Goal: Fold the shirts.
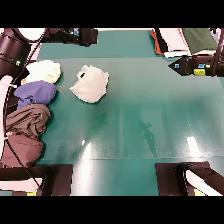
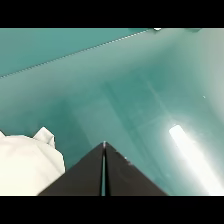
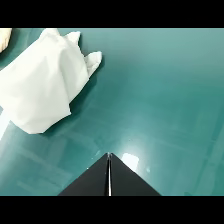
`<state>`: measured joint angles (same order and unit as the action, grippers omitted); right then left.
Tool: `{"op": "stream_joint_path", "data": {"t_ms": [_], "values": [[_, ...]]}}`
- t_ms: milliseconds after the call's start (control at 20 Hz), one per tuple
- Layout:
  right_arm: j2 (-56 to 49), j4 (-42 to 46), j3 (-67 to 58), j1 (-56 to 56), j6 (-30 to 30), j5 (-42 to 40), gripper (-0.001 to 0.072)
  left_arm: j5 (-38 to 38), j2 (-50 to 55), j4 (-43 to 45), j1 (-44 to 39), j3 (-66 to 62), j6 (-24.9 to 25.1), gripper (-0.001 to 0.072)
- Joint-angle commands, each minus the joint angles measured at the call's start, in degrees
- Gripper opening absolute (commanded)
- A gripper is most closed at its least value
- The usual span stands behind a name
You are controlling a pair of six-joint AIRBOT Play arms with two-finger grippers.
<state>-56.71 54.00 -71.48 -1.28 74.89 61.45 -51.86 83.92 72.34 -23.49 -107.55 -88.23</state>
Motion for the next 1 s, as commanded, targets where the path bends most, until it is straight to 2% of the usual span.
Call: {"op": "stream_joint_path", "data": {"t_ms": [0, 600, 700, 750, 800, 850, 950], "values": [[-0.1, 0.0, 0.1, 0.0, 0.0, 0.0, 0.0016, 0.0, 0.1, 0.0, 0.0, 0.0, 0.0, 0.0025], [-0.1, 0.0, 0.1, 0.0, 0.0, 0.0, 0.0016, 0.4, 0.1, -1.0, 0.0, 0.0, -0.3, 0.0025], [-0.1, 0.0, 0.1, 0.0, 0.0, 0.0, 0.0016, 1.1, 0.2, 2.4, 0.3, 0.0, 2.4, 0.0044], [-0.1, 0.0, 0.1, 0.0, 0.0, 0.0, 0.0016, 0.2, 0.2, 7.3, 0.7, 0.0, 2.2, 0.0365], [-0.1, -0.2, 0.1, 0.0, 0.0, 0.0, 0.0016, -1.5, 0.7, 13.0, 1.5, 0.0, -1.8, 0.0692], [-0.1, -0.4, 0.1, 0.0, 0.0, 0.0, 0.0016, -4.1, 1.4, 16.7, 2.9, 0.0, -5.4, 0.0698], [-0.1, -0.5, 0.1, 0.0, 0.0, 0.0, 0.0016, -10.5, 4.3, 17.0, 6.5, 0.2, -6.4, 0.0699]]}}
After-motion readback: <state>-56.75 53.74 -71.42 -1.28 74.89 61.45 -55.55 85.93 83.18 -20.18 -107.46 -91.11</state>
